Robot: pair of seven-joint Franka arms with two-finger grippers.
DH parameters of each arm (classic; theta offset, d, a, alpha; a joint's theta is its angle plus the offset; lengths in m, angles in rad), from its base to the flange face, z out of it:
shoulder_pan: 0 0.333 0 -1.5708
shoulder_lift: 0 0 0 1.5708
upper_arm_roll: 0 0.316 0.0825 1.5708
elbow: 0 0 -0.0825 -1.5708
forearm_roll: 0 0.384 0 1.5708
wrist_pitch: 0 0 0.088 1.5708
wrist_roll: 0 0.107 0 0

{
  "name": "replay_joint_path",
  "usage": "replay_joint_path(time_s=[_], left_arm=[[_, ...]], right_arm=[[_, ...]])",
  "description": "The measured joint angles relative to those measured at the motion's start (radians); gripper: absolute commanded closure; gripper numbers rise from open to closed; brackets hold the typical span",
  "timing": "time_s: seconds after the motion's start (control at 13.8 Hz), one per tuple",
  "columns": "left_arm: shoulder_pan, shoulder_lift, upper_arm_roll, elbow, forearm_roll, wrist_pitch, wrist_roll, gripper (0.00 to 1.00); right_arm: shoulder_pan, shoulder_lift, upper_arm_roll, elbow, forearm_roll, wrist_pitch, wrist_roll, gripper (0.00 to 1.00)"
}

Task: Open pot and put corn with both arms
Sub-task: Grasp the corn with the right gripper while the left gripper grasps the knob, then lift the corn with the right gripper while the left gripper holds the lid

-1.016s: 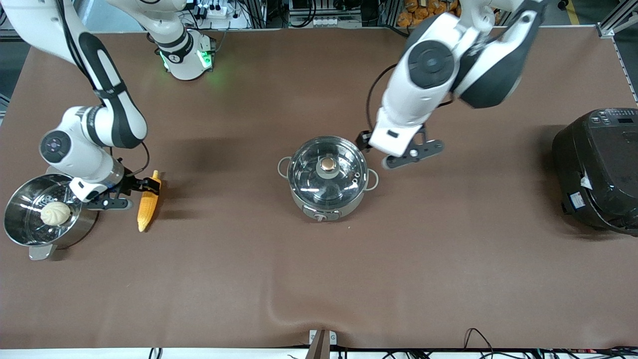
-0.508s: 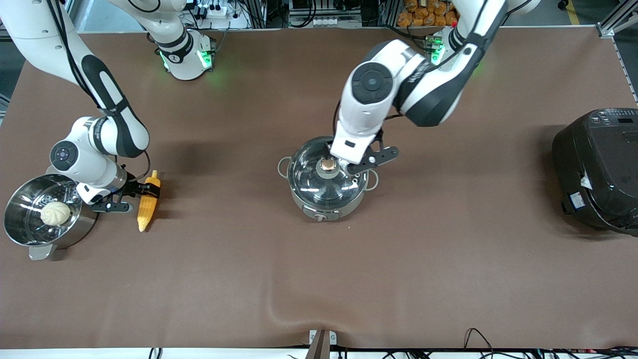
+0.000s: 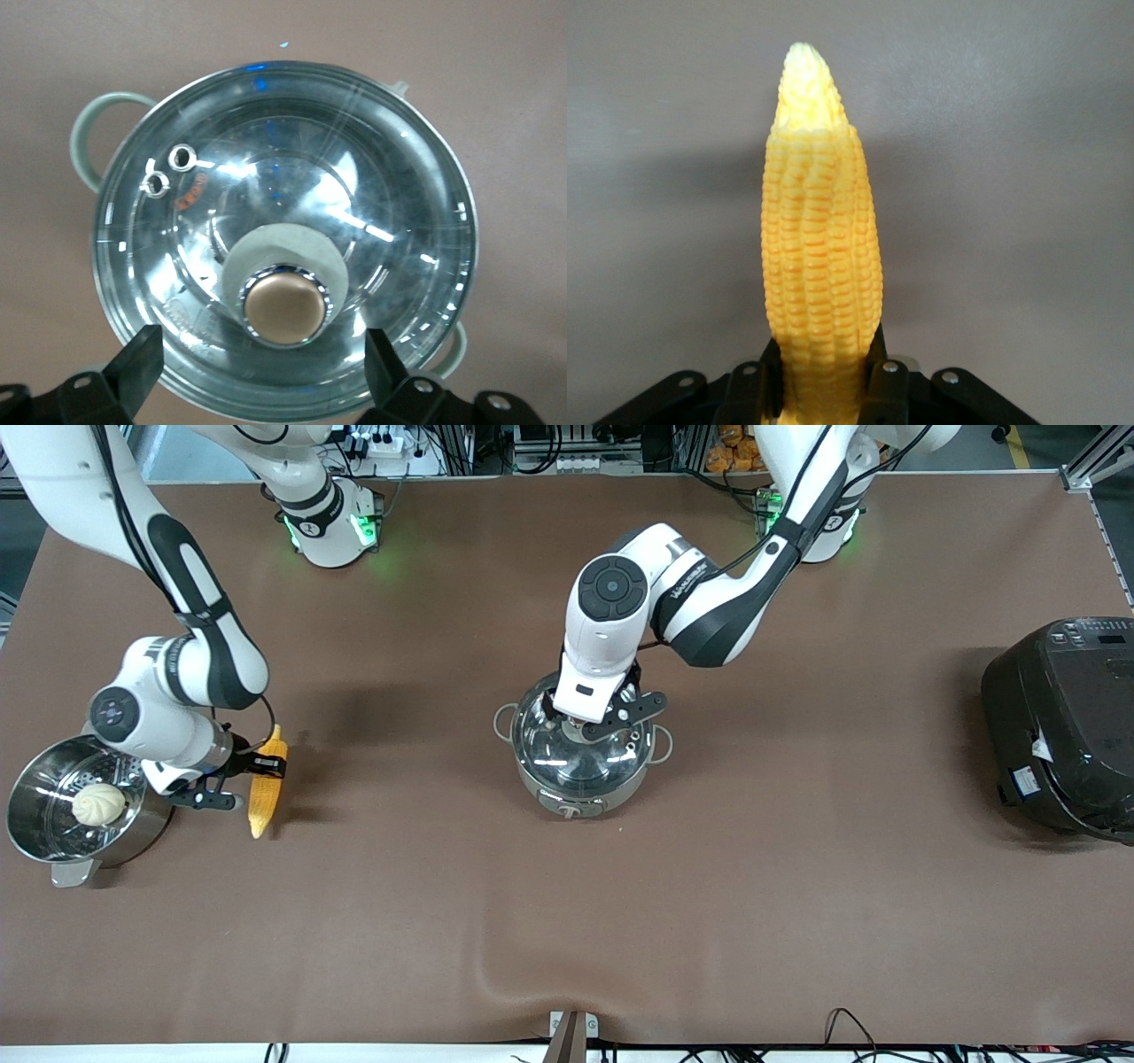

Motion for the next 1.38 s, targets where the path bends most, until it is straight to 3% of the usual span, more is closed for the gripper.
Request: replay_joint_path(time_s=[0.22,0.44,0.65,1.02,1.38], left_arm=[[-0.006,0.02,0.001,0.002,0.048,0.016,-0.008,0.16],[-0.022,0.036,0.001,0.004,0.061,0.02,-0.009,0.21],[-0.027,0.04,0.002,0.005,0.061,0.025,-0.009,0.38],[-0.027,0.04,0.007,0.009,0.061,0.03,-0.009,0.39],[-0.027,0.04,0.012,0.01,0.066,0.049,-0.009,0.42]], right_arm=[[0.056,-0.058,0.017,0.144,0.061,-0.214,0.061,0.87],[0.14,-0.077,0.027,0.216,0.105,-0.268,0.117,0.87],[0.197,-0.077,0.029,0.283,0.109,-0.308,0.174,0.87],[0.284,-0.076,0.029,0.324,0.109,-0.323,0.303,0.87],[0.296,-0.076,0.028,0.374,0.109,-0.388,0.342,0.87]])
